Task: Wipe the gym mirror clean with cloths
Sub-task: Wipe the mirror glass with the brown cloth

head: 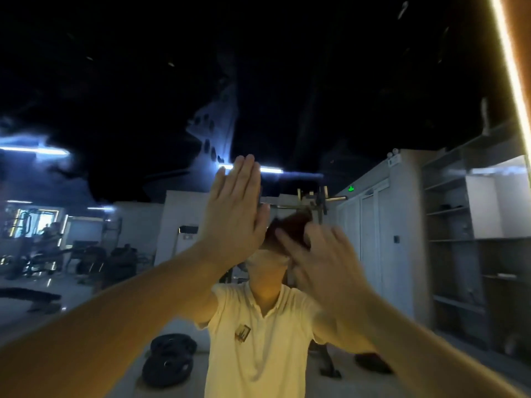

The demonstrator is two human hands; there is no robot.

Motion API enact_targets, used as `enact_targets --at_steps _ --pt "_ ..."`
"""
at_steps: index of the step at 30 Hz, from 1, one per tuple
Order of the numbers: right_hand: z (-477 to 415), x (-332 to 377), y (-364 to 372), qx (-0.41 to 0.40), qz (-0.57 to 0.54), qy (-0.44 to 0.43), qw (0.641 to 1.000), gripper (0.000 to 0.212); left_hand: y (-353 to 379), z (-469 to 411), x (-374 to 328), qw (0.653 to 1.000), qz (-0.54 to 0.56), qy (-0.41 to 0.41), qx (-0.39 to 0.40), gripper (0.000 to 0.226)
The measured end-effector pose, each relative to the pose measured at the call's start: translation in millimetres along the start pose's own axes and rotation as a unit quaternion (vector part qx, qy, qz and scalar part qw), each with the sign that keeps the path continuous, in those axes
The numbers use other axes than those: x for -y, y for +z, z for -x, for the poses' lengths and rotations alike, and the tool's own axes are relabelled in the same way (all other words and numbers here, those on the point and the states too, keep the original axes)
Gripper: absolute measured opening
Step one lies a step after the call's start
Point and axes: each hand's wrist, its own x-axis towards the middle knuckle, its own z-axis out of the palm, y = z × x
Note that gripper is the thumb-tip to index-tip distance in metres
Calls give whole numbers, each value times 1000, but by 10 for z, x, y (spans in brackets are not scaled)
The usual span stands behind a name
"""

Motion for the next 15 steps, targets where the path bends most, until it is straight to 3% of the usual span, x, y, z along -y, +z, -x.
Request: enact_targets --at_steps 3,6,9,12,15 --pt "-698 -530 -87 -10 84 52 995 73 3 0 -27 999 1 -20 40 75" --pt "-1372 -1017 -168 -6 144 147 979 69 33 23 -40 999 -4 -18 49 77" --pt "-1446 -987 -108 -32 126 211 969 66 29 13 -72 999 -16 -25 46 76" --pt "-817 -547 -50 -40 73 187 979 71 4 -17 -121 999 -14 -34 27 72" --pt "93 -216 -94 -27 -4 95 995 64 0 -85 -192 1000 3 -24 15 69"
